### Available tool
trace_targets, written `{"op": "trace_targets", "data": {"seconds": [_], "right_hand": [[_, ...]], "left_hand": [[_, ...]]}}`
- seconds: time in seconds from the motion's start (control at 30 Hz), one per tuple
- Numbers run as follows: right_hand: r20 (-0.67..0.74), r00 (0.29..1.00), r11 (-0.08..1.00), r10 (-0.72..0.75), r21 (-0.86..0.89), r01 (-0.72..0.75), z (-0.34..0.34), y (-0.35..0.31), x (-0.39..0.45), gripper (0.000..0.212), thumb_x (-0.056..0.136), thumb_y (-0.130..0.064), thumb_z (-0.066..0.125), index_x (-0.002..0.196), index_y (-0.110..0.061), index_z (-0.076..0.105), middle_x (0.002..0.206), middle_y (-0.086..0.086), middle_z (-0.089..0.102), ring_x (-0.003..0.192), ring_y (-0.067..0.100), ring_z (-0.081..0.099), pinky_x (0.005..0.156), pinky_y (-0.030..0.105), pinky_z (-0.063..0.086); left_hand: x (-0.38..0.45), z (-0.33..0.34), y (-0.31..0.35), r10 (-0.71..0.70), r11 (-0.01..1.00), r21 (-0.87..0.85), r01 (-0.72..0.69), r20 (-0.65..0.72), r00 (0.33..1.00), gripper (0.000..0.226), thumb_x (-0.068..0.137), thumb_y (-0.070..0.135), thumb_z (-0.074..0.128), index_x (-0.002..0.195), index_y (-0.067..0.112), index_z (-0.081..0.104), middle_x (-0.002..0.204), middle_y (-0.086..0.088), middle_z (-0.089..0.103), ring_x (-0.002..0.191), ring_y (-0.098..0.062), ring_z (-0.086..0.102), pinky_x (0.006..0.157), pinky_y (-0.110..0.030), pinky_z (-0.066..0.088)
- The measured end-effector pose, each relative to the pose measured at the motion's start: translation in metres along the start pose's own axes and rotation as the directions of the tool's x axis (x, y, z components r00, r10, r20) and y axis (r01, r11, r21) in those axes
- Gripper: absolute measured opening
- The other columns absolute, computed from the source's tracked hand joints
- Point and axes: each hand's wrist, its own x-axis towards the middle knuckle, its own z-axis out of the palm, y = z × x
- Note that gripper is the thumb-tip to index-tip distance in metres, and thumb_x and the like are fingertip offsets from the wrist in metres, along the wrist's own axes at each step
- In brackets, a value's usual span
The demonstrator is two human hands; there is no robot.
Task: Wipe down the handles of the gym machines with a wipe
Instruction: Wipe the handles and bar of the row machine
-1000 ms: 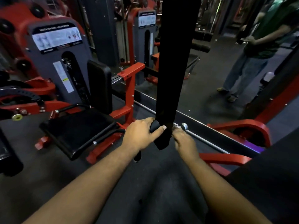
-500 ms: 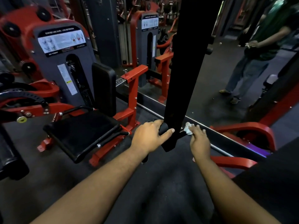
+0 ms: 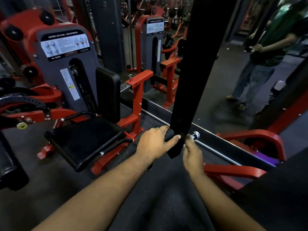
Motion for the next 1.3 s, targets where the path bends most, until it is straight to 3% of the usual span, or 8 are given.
{"op": "trace_targets", "data": {"seconds": [0.27, 0.37, 0.53, 0.77, 1.0, 1.13, 1.23, 1.3], "right_hand": [[-0.103, 0.993, 0.993, 0.063, -0.089, -0.072, -0.013, 0.023, 0.030, 0.056, 0.092, 0.013, 0.049, 0.139, -0.015, 0.059, 0.147, 0.008, 0.055, 0.141, 0.029, 0.046, 0.121, 0.043, 0.029], [-0.097, 0.993, 0.996, 0.067, 0.070, -0.060, 0.001, -0.005, 0.000, 0.051, 0.093, 0.012, 0.050, 0.136, -0.013, 0.063, 0.145, 0.005, 0.057, 0.138, 0.020, 0.049, 0.115, 0.026, 0.034], [-0.049, 0.999, 0.997, -0.008, -0.083, 0.004, -0.006, 0.014, 0.004, 0.051, 0.089, 0.016, 0.051, 0.131, -0.011, 0.066, 0.146, 0.007, 0.056, 0.140, 0.026, 0.047, 0.121, 0.048, 0.030], [-0.050, 0.997, 0.996, 0.066, 0.061, -0.063, -0.001, -0.009, 0.001, 0.042, 0.094, 0.007, 0.053, 0.130, -0.010, 0.067, 0.145, 0.003, 0.054, 0.132, 0.013, 0.050, 0.108, 0.024, 0.036], [-0.001, 1.000, 0.981, 0.019, -0.191, -0.019, -0.011, 0.026, 0.029, 0.054, 0.092, 0.007, 0.049, 0.137, -0.020, 0.062, 0.145, 0.003, 0.057, 0.142, 0.027, 0.045, 0.120, 0.044, 0.031], [0.037, 0.999, 0.996, -0.030, -0.078, 0.033, -0.006, 0.001, 0.008, 0.037, 0.095, 0.000, 0.052, 0.126, -0.014, 0.066, 0.139, 0.003, 0.060, 0.132, 0.024, 0.054, 0.105, 0.031, 0.043], [0.080, 0.988, 0.981, -0.131, -0.135, 0.141, -0.015, 0.027, -0.004, 0.059, 0.091, 0.007, 0.050, 0.141, -0.022, 0.057, 0.152, -0.001, 0.048, 0.146, 0.020, 0.038, 0.122, 0.039, 0.029], [0.048, 0.999, 0.970, -0.026, -0.241, 0.036, -0.024, 0.048, 0.014, 0.070, 0.087, 0.011, 0.048, 0.147, -0.024, 0.051, 0.155, 0.005, 0.046, 0.148, 0.027, 0.035, 0.124, 0.048, 0.024]], "left_hand": [[0.004, -0.002, -0.001, 0.008, 1.000, 0.011, -0.008, 0.008, 1.000, 0.056, 0.091, 0.074, 0.049, 0.118, 0.029, 0.068, 0.089, 0.004, 0.073, 0.085, -0.020, 0.071, 0.067, -0.035, 0.053], [0.006, -0.003, -0.003, 0.006, 1.000, 0.004, -0.006, 0.003, 1.000, 0.056, 0.091, 0.075, 0.049, 0.119, 0.029, 0.067, 0.092, 0.004, 0.074, 0.086, -0.021, 0.071, 0.069, -0.037, 0.055], [0.005, -0.003, -0.003, -0.009, 1.000, 0.022, 0.009, 0.011, 1.000, 0.058, 0.091, 0.075, 0.048, 0.115, 0.026, 0.067, 0.092, 0.003, 0.074, 0.083, -0.020, 0.071, 0.068, -0.040, 0.057], [0.004, -0.004, -0.003, -0.005, 1.000, 0.007, 0.004, 0.008, 1.000, 0.059, 0.091, 0.076, 0.047, 0.115, 0.026, 0.067, 0.091, 0.003, 0.074, 0.084, -0.021, 0.071, 0.067, -0.040, 0.057], [-0.001, -0.002, 0.002, -0.007, 1.000, 0.001, 0.007, 0.013, 1.000, 0.065, 0.088, 0.080, 0.041, 0.115, 0.027, 0.067, 0.088, 0.005, 0.073, 0.081, -0.019, 0.071, 0.066, -0.041, 0.057], [-0.002, -0.002, 0.003, -0.003, 1.000, -0.013, 0.003, 0.013, 1.000, 0.063, 0.089, 0.079, 0.042, 0.116, 0.027, 0.067, 0.089, 0.004, 0.073, 0.082, -0.019, 0.071, 0.067, -0.041, 0.057], [-0.006, 0.000, 0.006, -0.004, 1.000, -0.007, 0.004, 0.016, 1.000, 0.064, 0.089, 0.080, 0.041, 0.117, 0.028, 0.067, 0.092, 0.003, 0.074, 0.085, -0.022, 0.071, 0.068, -0.041, 0.057], [-0.007, 0.001, 0.008, -0.003, 1.000, 0.008, 0.003, 0.022, 1.000, 0.065, 0.089, 0.080, 0.040, 0.117, 0.028, 0.067, 0.092, 0.003, 0.074, 0.085, -0.022, 0.071, 0.068, -0.041, 0.057]]}}
